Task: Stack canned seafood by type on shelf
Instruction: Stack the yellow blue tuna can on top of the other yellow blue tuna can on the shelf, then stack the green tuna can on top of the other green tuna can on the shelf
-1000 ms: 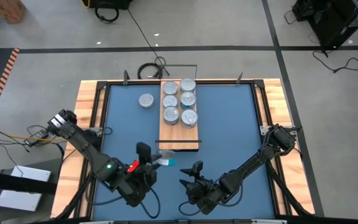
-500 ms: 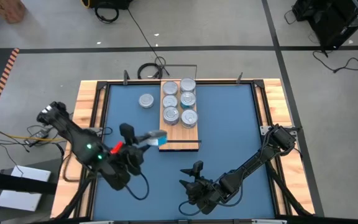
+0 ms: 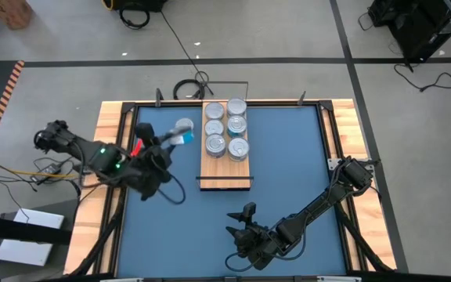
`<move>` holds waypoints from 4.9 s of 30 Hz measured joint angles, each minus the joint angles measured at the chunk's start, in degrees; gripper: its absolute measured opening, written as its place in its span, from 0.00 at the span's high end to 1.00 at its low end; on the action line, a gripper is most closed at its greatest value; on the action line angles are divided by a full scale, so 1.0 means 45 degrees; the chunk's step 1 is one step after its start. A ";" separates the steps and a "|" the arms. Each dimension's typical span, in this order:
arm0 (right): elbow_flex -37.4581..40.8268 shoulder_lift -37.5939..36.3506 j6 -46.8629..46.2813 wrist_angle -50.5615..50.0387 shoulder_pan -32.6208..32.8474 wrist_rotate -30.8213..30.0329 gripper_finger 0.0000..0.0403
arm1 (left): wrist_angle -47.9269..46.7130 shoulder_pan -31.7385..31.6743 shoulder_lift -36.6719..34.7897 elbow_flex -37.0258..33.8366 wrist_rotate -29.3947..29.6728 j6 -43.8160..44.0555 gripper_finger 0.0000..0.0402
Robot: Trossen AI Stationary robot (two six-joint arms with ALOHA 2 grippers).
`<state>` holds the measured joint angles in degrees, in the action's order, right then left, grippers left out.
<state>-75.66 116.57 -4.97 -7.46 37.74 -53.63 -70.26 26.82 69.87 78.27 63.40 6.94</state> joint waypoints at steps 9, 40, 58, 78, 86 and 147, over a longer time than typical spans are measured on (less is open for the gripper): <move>0.0000 0.0000 0.0015 -0.0032 -0.0024 0.0005 0.38 | 0.4703 -0.2758 -0.1389 -0.3989 -0.0845 -0.4216 0.65; 0.0000 0.0010 -0.0340 -0.0646 -0.0248 0.0314 0.38 | 1.7840 -1.0608 0.0600 -0.8967 -1.0443 -1.3152 0.65; 0.0000 0.0010 -0.0578 -0.0729 -0.0253 0.0475 0.38 | 1.8735 -1.0713 0.2066 -0.8954 -1.0792 -1.3168 0.53; 0.0000 0.0010 -0.0588 -0.0728 -0.0253 0.0515 0.38 | 1.8710 -1.0702 0.2063 -0.8954 -0.9502 -1.2765 0.47; 0.0000 0.0010 -0.0588 -0.0733 -0.0253 0.0520 0.39 | 1.7624 -1.0664 0.1227 -0.8945 -0.8896 -1.1149 0.66; 0.5546 -0.2137 -0.1131 0.7270 -0.2399 0.6416 1.00 | 1.5853 -1.0513 -0.7403 -1.1971 -1.4009 -0.5431 1.00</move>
<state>-50.70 106.96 -10.06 25.25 26.94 -24.75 1.08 -20.49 36.56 24.40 0.36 -17.50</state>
